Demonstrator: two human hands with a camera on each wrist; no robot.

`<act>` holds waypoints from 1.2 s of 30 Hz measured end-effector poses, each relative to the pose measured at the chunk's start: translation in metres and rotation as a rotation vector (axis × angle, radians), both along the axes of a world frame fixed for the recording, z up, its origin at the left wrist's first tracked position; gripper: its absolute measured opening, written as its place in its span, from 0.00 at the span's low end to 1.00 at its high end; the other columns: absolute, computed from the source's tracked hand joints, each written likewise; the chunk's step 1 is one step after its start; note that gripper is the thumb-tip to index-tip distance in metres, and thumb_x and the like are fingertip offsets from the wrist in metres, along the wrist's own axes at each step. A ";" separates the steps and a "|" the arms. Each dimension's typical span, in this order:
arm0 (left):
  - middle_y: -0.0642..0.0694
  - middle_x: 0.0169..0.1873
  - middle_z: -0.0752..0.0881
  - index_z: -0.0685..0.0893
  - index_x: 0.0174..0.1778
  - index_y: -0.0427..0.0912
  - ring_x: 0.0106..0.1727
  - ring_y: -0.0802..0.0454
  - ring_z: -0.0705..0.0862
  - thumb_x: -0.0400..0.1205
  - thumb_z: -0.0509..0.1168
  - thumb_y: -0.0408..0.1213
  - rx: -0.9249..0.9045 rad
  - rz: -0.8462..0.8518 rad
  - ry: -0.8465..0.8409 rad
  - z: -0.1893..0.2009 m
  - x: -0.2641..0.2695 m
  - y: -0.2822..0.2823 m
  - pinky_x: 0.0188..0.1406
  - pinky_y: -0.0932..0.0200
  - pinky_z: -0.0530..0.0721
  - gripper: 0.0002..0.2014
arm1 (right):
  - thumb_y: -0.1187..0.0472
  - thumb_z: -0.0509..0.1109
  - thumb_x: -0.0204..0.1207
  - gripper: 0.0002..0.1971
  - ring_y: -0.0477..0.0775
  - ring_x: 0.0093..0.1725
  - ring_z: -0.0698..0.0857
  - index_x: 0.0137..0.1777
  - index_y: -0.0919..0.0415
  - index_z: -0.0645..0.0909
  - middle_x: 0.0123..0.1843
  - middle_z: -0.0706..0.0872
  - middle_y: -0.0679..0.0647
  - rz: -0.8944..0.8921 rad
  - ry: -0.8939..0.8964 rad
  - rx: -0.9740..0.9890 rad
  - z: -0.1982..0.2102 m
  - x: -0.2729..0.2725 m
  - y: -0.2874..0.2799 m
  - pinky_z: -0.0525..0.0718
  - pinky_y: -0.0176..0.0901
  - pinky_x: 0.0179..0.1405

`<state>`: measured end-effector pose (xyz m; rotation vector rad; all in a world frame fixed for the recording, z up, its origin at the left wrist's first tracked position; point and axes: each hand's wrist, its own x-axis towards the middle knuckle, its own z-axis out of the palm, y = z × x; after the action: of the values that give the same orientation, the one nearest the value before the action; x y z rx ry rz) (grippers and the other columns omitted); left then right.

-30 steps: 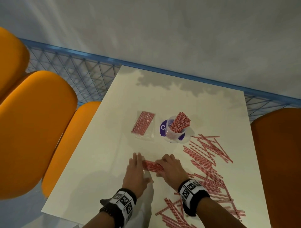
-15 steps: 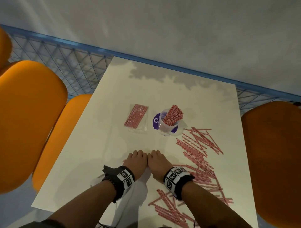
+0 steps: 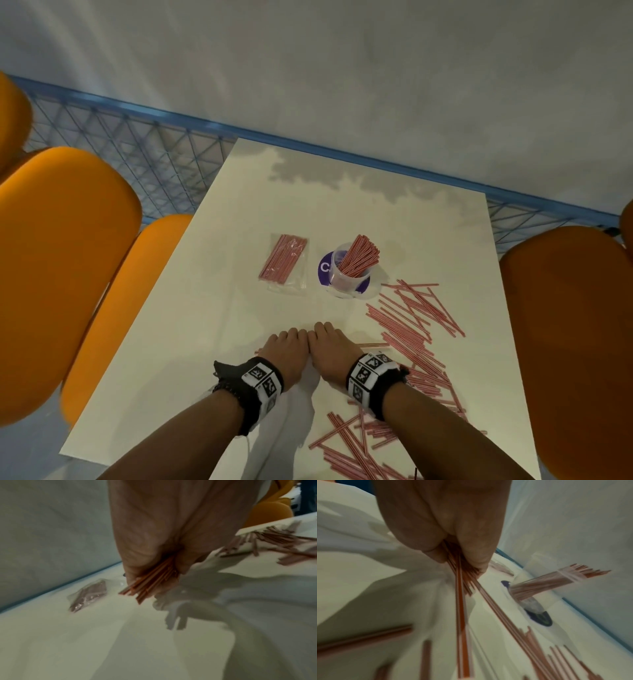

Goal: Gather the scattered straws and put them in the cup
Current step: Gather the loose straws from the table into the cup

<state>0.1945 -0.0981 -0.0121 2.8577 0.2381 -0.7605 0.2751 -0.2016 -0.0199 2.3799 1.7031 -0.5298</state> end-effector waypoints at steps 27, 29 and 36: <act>0.45 0.44 0.90 0.85 0.49 0.43 0.43 0.56 0.86 0.83 0.60 0.57 -1.193 0.293 -0.266 0.151 0.016 -0.023 0.43 0.59 0.81 0.19 | 0.43 0.67 0.79 0.29 0.50 0.19 0.53 0.29 0.55 0.53 0.21 0.52 0.52 -0.969 1.672 1.032 0.195 0.049 -0.003 0.55 0.44 0.20; 0.49 0.31 0.86 0.83 0.40 0.43 0.31 0.56 0.82 0.88 0.56 0.47 -1.226 0.317 -0.262 0.151 0.014 -0.029 0.35 0.63 0.79 0.17 | 0.44 0.66 0.80 0.29 0.49 0.17 0.56 0.29 0.55 0.52 0.21 0.52 0.52 -0.946 1.730 1.054 0.196 0.047 -0.004 0.60 0.42 0.18; 0.51 0.23 0.66 0.74 0.28 0.50 0.24 0.54 0.62 0.84 0.56 0.59 -1.293 0.487 -0.143 0.139 -0.012 -0.015 0.26 0.63 0.65 0.23 | 0.46 0.66 0.79 0.26 0.45 0.18 0.58 0.25 0.54 0.59 0.19 0.56 0.48 -1.081 1.774 1.323 0.209 0.074 -0.024 0.61 0.39 0.19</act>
<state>0.1828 -0.1132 0.1273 1.5232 0.2647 -0.3589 0.3488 -0.2259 0.1889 3.9673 0.0639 -3.2446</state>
